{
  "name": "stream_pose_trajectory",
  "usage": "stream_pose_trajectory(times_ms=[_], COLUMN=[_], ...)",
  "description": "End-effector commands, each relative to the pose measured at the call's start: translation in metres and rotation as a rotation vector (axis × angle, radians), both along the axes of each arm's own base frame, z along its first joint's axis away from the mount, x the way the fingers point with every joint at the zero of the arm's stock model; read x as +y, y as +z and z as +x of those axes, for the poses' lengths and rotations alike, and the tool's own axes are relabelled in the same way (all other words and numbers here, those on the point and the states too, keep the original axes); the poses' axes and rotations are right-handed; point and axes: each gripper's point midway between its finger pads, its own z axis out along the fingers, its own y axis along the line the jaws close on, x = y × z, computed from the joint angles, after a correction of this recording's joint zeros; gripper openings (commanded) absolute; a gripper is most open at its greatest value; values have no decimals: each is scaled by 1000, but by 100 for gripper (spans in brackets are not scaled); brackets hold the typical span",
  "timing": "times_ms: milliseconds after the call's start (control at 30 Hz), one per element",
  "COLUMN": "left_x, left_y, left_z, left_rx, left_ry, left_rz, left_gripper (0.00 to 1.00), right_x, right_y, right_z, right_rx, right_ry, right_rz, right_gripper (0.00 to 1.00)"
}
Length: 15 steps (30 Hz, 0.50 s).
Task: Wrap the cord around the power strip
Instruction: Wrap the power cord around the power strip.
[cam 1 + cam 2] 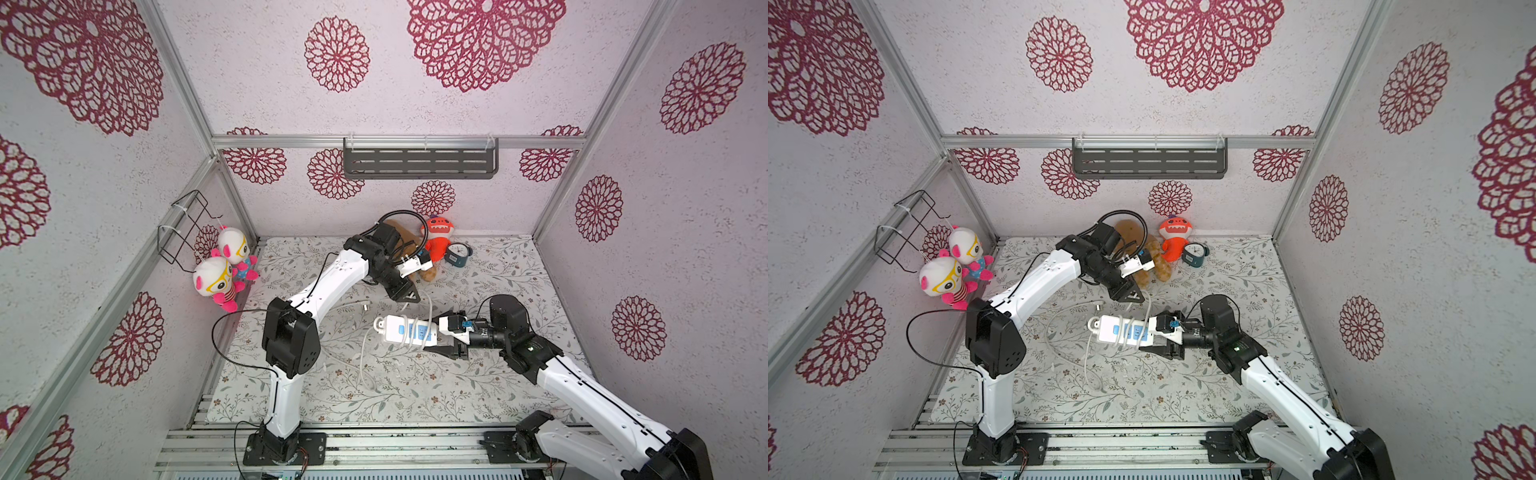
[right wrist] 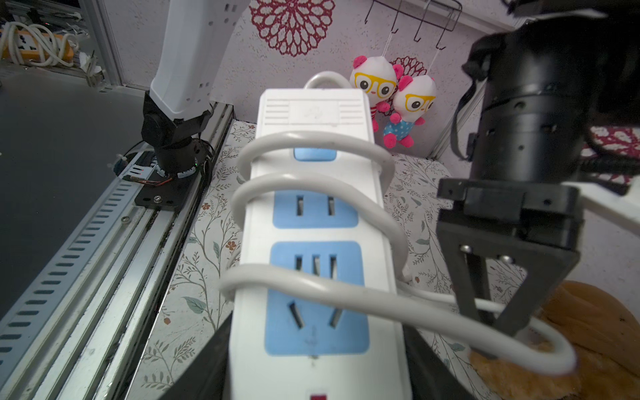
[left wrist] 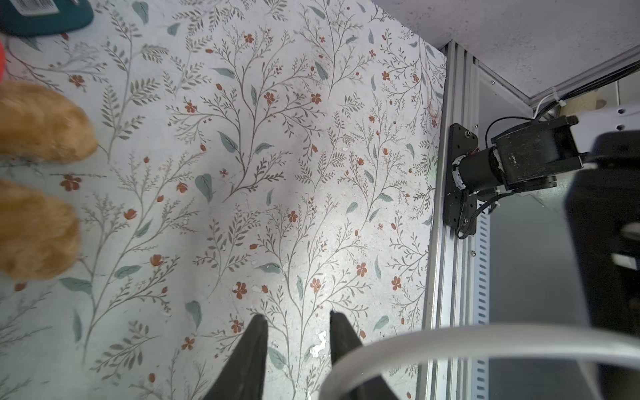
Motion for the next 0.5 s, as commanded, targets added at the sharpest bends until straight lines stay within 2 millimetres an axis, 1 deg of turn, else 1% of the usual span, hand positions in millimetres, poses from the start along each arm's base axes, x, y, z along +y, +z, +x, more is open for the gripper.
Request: stream_pose_trajectory(times_ms=[0,33,133,200,300,367,467], left_x=[-10,-9,-7,-7,-9,-9,-5], left_y=[29,28,16,9,-3,-13,-31], left_z=[11,10,10,9,2,-3,-7], left_rx=[-72,-69,-46,-26,29,65,83], left_ry=[38,52,103,135,171,199,254], left_rz=[-162,-176,-204,-235,-291,-314,-300], left_gripper=[37,37,39,40,43,45,46], right_x=[3,3,2,1,-3,-5,-11], right_y=[52,55,63,64,66,69,73], right_z=[-7,-5,1,5,11,15,22], right_rx=[-130,-136,-144,-140,-132,-128,-132], right_ry=[40,29,5,-15,-37,-50,-81], right_rz=[126,131,130,121,109,106,106], right_gripper=[27,27,27,27,27,27,27])
